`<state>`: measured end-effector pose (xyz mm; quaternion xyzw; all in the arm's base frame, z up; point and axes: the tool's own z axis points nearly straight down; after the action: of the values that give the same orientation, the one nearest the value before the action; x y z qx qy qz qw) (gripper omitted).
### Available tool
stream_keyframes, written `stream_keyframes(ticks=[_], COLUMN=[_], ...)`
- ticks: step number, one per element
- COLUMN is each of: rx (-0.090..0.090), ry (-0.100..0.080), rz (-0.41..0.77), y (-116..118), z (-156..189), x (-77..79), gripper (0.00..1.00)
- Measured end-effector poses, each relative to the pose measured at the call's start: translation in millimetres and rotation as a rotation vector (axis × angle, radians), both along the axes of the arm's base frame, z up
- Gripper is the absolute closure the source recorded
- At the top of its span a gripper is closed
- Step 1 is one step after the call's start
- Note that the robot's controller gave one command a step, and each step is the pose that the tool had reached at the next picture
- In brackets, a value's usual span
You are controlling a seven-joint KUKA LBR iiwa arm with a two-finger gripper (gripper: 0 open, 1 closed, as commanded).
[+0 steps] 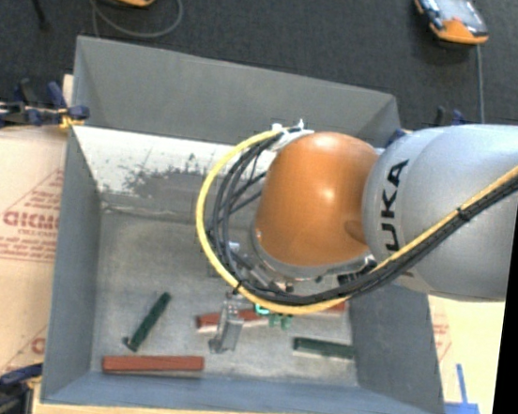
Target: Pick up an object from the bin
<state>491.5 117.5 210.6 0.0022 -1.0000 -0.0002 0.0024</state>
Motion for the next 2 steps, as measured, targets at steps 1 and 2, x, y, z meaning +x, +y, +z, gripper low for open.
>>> stream_keyframes(ticks=[1,2], rx=[-0.002,-0.002], ry=[-0.004,-0.001], rz=[-0.141,-0.278], y=[-52.5,-78.2], z=[-37.6,-144.1], x=[18.3,33.2], gripper=[0.0,0.0])
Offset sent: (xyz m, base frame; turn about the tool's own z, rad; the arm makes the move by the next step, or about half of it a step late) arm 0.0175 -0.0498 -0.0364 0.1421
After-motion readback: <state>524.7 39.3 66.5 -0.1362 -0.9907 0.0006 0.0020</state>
